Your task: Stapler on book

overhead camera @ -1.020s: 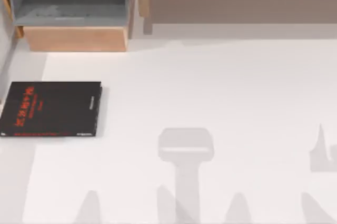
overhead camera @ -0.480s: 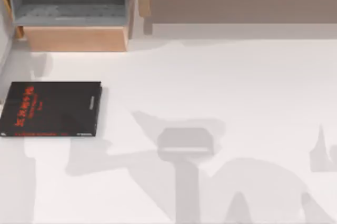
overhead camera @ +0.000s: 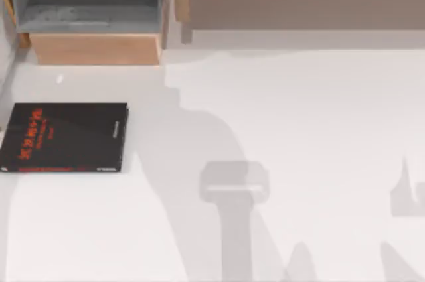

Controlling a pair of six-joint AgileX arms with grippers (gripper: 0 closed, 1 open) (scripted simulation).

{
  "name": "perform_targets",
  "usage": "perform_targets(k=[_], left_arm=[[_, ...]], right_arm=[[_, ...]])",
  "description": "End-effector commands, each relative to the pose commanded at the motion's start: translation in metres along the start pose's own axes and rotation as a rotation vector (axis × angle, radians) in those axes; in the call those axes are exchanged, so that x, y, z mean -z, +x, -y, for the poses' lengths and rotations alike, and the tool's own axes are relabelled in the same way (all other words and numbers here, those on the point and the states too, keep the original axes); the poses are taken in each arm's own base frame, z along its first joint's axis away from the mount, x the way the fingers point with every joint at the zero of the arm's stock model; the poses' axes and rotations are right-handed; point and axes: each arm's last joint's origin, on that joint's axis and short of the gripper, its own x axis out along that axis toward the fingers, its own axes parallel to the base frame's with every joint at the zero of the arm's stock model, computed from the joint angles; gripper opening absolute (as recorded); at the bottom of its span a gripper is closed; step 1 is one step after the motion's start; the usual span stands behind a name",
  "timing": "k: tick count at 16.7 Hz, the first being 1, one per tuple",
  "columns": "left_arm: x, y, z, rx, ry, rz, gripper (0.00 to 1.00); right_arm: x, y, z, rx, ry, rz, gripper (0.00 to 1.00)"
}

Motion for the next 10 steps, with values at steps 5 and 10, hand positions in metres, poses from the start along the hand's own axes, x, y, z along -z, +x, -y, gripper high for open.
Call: perform_targets(k=[5,10], left_arm=[[-0.019,0.077,-0.02,0.013,-0.016,-0.172,1.0],[-0.022,0.104,-0.021,0.022,-0.008,-0.22,1.0]], right_arm=[[0.0,0.0,0.0,0.0,0.0,0.0,1.0],[0.0,0.0,0.0,0.0,0.0,0.0,1.0]])
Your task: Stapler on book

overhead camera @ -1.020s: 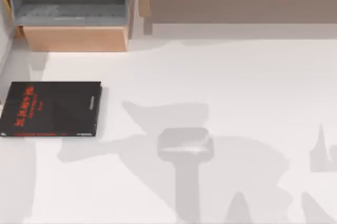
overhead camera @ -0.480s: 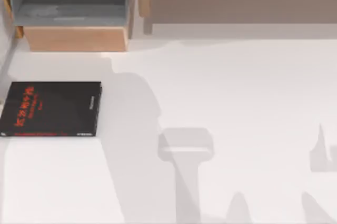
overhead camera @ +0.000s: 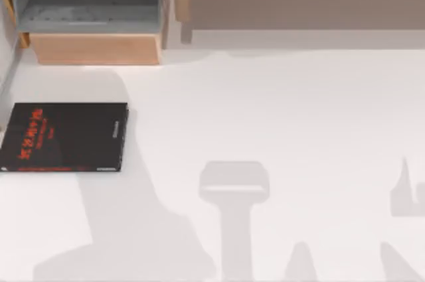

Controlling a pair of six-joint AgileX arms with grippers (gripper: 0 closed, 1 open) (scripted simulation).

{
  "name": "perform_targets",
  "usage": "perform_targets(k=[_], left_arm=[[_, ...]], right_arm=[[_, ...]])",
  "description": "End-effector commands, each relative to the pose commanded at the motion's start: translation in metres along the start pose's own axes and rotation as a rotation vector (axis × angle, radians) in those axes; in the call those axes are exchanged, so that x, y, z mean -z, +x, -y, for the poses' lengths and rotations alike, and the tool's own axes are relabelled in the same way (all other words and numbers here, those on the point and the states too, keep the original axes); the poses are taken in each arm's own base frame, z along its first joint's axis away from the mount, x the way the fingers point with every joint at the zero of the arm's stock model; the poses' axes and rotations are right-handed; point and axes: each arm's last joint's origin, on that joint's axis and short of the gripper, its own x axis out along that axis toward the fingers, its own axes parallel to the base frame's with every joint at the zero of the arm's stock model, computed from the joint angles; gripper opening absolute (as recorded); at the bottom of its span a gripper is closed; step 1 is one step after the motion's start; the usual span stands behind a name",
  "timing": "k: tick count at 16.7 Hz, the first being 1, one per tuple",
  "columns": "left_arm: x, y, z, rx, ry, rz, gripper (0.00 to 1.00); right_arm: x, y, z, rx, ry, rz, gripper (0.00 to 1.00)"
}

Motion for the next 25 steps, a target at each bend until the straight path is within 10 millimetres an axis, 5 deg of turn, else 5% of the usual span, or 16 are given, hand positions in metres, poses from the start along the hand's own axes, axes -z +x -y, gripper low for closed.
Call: perform_targets(k=[6,14,18,21,25], left_arm=[[0.001,-0.002,0.0,0.0,0.001,-0.002,1.0],[0.049,-0.105,-0.035,-0.001,0.002,0.006,1.0],[0.068,-0.131,-0.044,0.0,0.001,0.002,1.0],[0.058,-0.115,-0.035,0.0,0.001,0.002,1.0],[0.025,-0.053,-0.014,-0.001,0.004,0.012,1.0]], right_arm=[[0.0,0.0,0.0,0.0,0.0,0.0,1.0],[0.0,0.0,0.0,0.0,0.0,0.0,1.0],[0.0,0.0,0.0,0.0,0.0,0.0,1.0],[0.0,0.0,0.0,0.0,0.0,0.0,1.0],[0.0,0.0,0.0,0.0,0.0,0.0,1.0]])
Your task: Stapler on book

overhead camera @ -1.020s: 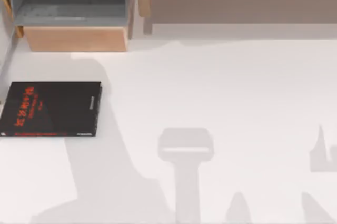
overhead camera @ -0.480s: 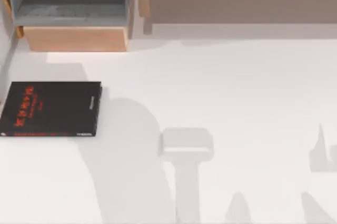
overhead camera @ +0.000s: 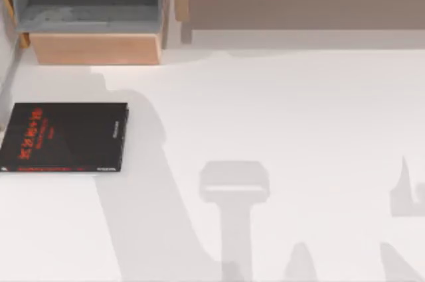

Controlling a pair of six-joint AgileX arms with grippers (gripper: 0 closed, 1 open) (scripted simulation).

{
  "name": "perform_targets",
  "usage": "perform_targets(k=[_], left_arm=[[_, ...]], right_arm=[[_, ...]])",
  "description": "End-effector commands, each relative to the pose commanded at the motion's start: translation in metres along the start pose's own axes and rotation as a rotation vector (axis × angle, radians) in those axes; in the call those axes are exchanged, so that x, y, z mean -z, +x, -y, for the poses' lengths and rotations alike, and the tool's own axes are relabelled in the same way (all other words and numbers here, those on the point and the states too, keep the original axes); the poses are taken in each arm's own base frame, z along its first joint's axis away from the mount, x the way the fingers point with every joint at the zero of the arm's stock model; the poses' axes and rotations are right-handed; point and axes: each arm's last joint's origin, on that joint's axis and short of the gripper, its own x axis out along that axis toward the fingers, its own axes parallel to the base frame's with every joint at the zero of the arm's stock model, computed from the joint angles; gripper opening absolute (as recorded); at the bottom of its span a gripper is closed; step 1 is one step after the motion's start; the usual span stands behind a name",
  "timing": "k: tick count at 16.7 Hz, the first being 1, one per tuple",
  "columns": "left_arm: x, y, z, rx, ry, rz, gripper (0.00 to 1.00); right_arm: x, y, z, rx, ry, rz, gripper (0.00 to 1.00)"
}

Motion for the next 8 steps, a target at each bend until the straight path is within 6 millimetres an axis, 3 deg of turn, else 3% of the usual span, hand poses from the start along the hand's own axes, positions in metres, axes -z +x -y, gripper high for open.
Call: perform_targets(k=[4,6,8], left_arm=[[-0.021,0.082,0.009,0.0,-0.008,-0.009,1.0],[-0.024,0.101,0.013,0.001,-0.005,-0.012,1.0],[-0.024,0.103,0.014,0.001,-0.004,-0.012,1.0]], right_arm=[[0.0,0.0,0.0,0.0,0.0,0.0,1.0],[0.0,0.0,0.0,0.0,0.0,0.0,1.0],[0.0,0.0,0.0,0.0,0.0,0.0,1.0]])
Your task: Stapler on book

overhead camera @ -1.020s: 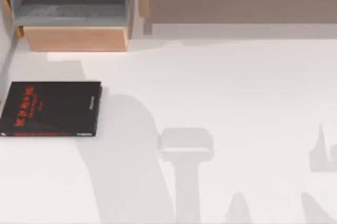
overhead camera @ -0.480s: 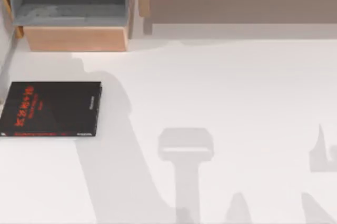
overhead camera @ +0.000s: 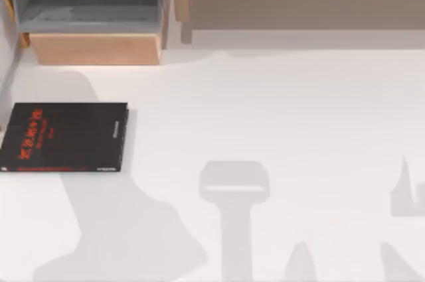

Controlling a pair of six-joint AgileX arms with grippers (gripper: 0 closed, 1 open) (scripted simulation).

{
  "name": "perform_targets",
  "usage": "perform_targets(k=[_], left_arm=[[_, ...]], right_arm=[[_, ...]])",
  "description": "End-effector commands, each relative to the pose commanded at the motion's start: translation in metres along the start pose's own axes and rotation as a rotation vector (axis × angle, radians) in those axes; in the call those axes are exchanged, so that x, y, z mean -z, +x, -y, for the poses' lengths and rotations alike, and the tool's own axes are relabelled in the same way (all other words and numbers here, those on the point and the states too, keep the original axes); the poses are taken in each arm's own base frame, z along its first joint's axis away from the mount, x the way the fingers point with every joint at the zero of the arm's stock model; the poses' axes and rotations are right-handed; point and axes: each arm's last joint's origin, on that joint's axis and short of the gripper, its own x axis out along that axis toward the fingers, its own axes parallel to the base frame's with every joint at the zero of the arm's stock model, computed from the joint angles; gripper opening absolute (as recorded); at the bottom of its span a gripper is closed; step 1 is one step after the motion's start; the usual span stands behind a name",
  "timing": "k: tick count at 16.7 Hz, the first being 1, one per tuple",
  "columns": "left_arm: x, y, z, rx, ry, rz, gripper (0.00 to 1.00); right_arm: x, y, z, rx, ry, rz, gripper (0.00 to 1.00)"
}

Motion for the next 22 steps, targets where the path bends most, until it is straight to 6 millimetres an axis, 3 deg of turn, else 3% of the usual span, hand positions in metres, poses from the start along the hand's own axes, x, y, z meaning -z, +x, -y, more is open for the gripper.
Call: perform_targets(k=[3,16,22], left_arm=[[0.0,0.0,0.0,0.0,0.0,0.0,1.0],[0.0,0.0,0.0,0.0,0.0,0.0,0.02],[0.0,0.0,0.0,0.0,0.0,0.0,0.0]], right_arm=[[0.0,0.0,0.0,0.0,0.0,0.0,1.0],[0.0,0.0,0.0,0.0,0.0,0.0,1.0],[0.0,0.0,0.0,0.0,0.0,0.0,1.0]])
